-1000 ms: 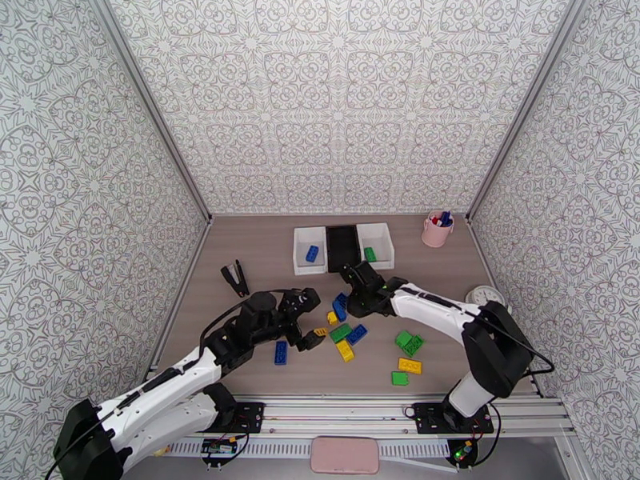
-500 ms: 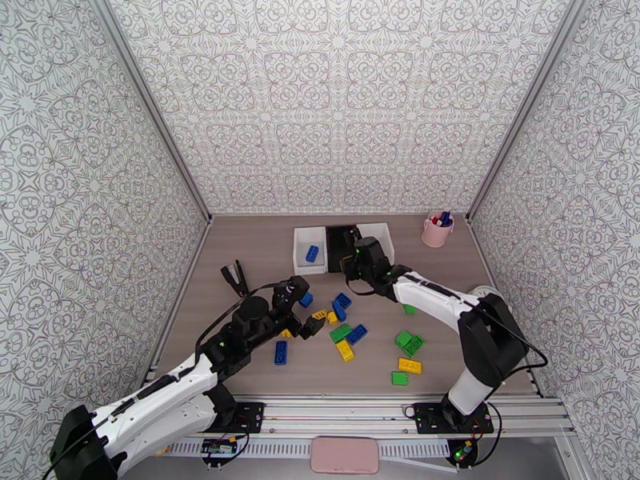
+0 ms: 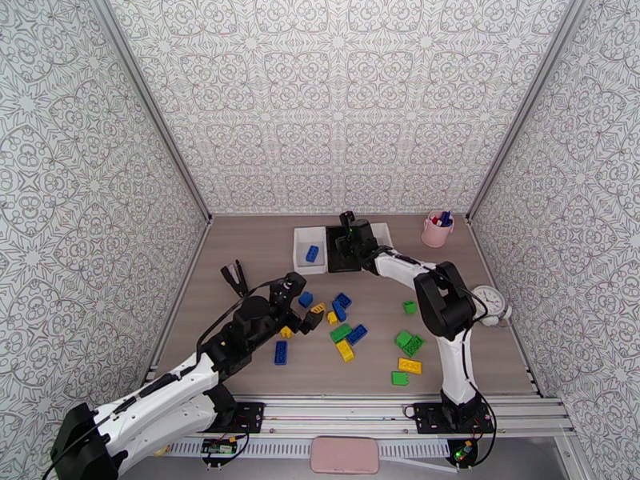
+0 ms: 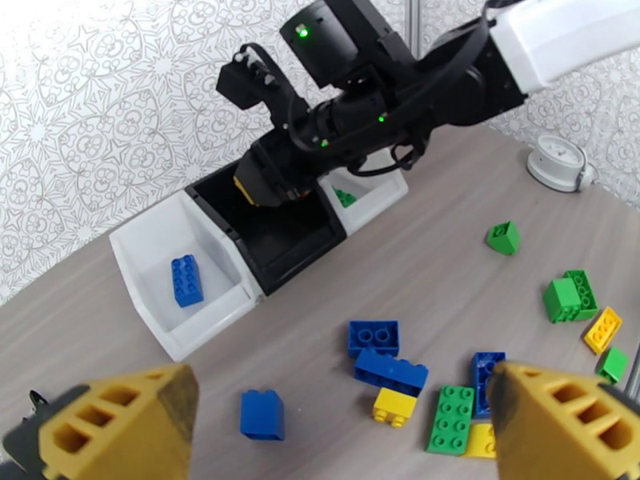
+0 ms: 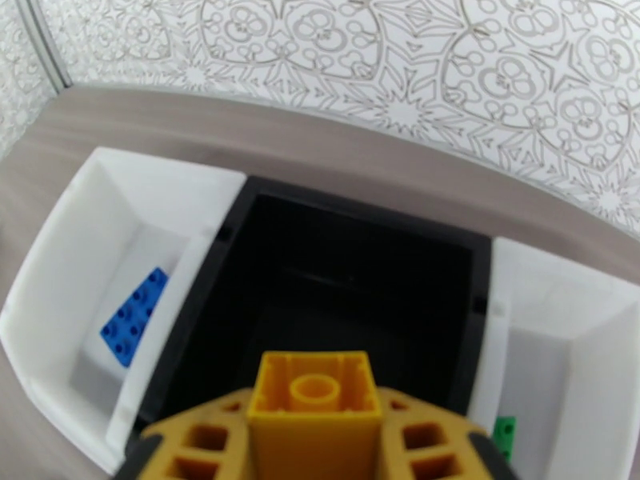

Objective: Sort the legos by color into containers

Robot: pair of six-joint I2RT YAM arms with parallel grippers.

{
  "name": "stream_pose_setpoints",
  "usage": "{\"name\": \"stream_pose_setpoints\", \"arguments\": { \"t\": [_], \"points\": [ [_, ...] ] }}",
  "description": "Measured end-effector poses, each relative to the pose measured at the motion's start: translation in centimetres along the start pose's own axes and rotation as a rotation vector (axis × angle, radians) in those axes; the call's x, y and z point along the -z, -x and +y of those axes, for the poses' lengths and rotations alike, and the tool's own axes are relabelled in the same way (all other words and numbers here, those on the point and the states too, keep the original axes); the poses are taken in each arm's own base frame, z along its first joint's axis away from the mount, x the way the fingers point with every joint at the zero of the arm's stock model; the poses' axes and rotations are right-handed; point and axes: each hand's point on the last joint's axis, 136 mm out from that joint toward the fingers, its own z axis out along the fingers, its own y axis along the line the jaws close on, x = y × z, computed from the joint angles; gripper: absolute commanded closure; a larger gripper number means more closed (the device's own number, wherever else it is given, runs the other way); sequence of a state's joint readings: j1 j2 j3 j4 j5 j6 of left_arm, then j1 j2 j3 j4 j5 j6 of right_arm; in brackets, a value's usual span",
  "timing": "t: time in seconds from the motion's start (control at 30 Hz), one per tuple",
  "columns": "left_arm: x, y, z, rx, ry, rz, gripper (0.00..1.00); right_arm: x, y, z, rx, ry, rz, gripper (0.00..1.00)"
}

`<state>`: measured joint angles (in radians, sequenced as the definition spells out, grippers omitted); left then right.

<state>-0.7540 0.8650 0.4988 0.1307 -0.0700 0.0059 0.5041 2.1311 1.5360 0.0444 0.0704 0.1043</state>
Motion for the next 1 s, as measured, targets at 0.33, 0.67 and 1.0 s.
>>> {"name": "stream_pose_setpoints", "arguments": {
  "t": [0.33,0.67,1.0],
  "points": [
    [0.6,-3.0,3.8,0.150,0.198,0.121,0.00,2.8,0.8,0.5,0.052,0.040,-0.031,0.20],
    [1.4,-6.0,8.0,0.366,0.401,0.378,0.00,10.2,3.0,1.1,0.133,0.091,-0.148,0.07],
    [2.2,-11.4,7.7,0.459,0.423,0.658,0.01,12.8,0.5,1.6,0.211,0.143,-0.127,0.06]
  ]
}}
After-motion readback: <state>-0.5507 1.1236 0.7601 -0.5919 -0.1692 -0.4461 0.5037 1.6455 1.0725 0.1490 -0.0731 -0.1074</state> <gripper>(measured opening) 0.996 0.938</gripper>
